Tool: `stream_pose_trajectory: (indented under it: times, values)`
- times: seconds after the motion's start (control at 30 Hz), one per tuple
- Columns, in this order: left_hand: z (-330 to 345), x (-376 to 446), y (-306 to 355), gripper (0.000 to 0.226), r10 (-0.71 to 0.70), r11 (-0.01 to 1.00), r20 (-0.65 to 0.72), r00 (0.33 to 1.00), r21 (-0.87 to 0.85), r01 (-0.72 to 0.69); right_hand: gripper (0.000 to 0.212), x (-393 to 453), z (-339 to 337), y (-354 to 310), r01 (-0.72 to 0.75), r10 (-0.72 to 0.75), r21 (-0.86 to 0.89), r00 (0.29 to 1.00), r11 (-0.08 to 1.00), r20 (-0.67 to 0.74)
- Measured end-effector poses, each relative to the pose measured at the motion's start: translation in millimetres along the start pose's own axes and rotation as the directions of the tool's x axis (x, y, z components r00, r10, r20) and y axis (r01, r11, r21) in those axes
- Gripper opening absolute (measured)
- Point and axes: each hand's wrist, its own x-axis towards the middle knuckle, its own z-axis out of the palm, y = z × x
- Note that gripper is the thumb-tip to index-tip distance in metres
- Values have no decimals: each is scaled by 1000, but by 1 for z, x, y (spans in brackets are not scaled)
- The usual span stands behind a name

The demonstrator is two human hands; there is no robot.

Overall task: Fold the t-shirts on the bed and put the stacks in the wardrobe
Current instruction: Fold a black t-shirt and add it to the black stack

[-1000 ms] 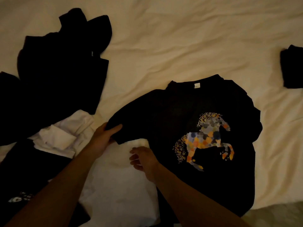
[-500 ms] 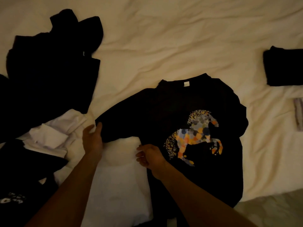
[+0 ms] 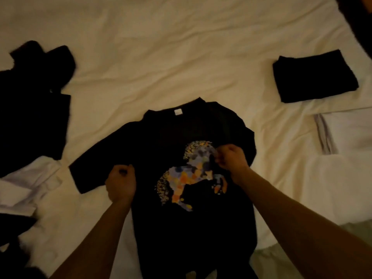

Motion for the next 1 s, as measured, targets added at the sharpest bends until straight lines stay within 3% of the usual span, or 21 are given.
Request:
stream_pose_trajectory:
  times: [0.1, 0.17, 0.23, 0.3, 0.37, 0.43, 0.57, 0.67, 0.77, 0.9, 1.0]
  values:
    - [53, -38, 17, 20, 61, 988, 70, 996, 139, -70, 11, 39, -57, 1, 125, -184, -214, 942, 969, -281]
    - [91, -64, 30, 14, 123, 975, 88, 989, 176, -137, 44, 68, -89, 2, 22, -119, -273, 932, 962, -342]
    - [131, -81, 42, 12, 191, 961, 153, 970, 171, -217, 52, 99, -110, 0, -91, 81, -69, 986, 993, -143]
    - [165, -96, 51, 16, 188, 969, 310, 932, 99, -228, 42, 115, -119, 1, -224, 199, 157, 967, 962, 157]
    - [192, -110, 64, 14, 135, 983, 450, 883, 49, -175, 43, 119, -122, 1, -270, 211, 164, 928, 949, 308]
    - [210, -114, 71, 16, 60, 986, 491, 869, 107, -129, 36, 118, -121, -4, -194, 138, 134, 928, 972, 346]
    - [218, -104, 75, 18, -81, 995, 530, 844, 90, 40, 22, 129, -149, -27, 92, -142, 262, 974, 961, 179]
    - [216, -105, 75, 20, -83, 996, 539, 838, 61, 59, 22, 147, -185, -49, 298, -298, 8, 954, 955, -18]
    - [215, -114, 75, 10, -23, 1000, 522, 852, 18, 16, 28, 158, -205, -49, 285, -306, -190, 948, 939, -87]
    - [204, -126, 71, 6, 55, 998, 482, 874, -18, -52, 53, 150, -195, -14, 143, -182, -281, 976, 949, -118]
    - [185, -132, 57, 9, 166, 978, 304, 938, 75, -197, 59, 124, -175, 17, 32, -107, -273, 958, 961, -266]
